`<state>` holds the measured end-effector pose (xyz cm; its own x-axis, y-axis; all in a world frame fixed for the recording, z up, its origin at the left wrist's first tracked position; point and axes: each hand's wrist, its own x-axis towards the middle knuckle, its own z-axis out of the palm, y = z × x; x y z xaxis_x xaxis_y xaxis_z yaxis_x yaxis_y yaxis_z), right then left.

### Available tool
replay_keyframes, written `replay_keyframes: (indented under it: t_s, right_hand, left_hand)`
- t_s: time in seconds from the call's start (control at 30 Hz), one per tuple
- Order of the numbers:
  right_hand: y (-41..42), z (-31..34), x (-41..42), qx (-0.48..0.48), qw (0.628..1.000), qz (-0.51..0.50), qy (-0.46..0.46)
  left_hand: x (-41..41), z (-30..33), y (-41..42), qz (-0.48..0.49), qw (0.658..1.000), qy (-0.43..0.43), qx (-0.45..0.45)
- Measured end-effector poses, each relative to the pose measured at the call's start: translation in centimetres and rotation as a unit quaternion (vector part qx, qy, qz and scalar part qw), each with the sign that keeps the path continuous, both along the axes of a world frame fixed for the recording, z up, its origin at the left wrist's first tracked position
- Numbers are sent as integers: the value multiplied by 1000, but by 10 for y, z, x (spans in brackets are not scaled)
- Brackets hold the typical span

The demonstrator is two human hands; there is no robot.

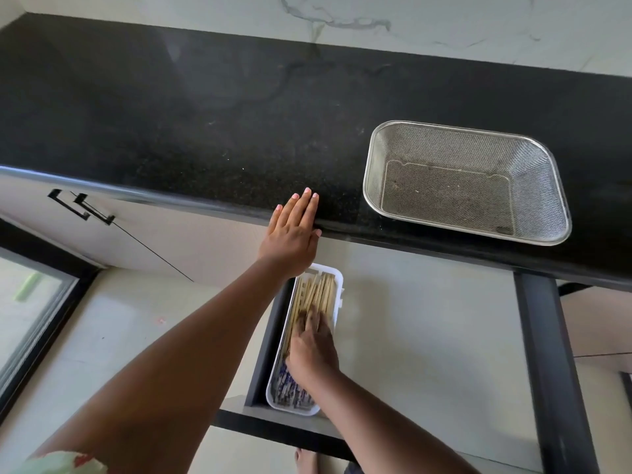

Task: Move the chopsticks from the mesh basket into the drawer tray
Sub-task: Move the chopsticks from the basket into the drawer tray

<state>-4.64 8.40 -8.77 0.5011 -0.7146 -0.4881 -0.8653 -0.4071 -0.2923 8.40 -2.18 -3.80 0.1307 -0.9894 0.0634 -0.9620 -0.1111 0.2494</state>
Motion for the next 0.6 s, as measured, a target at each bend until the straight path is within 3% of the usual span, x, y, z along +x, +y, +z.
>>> replay_keyframes:
  t_s: [0.37, 0.6]
  right_hand:
    - [4, -12, -4, -18, 993, 114, -40]
    - [-11, -4, -5, -56, 990, 121, -42]
  left_hand:
    - [-1, 0, 1, 0, 1000, 1, 1]
    - [-1, 1, 1, 3, 1000, 0, 3]
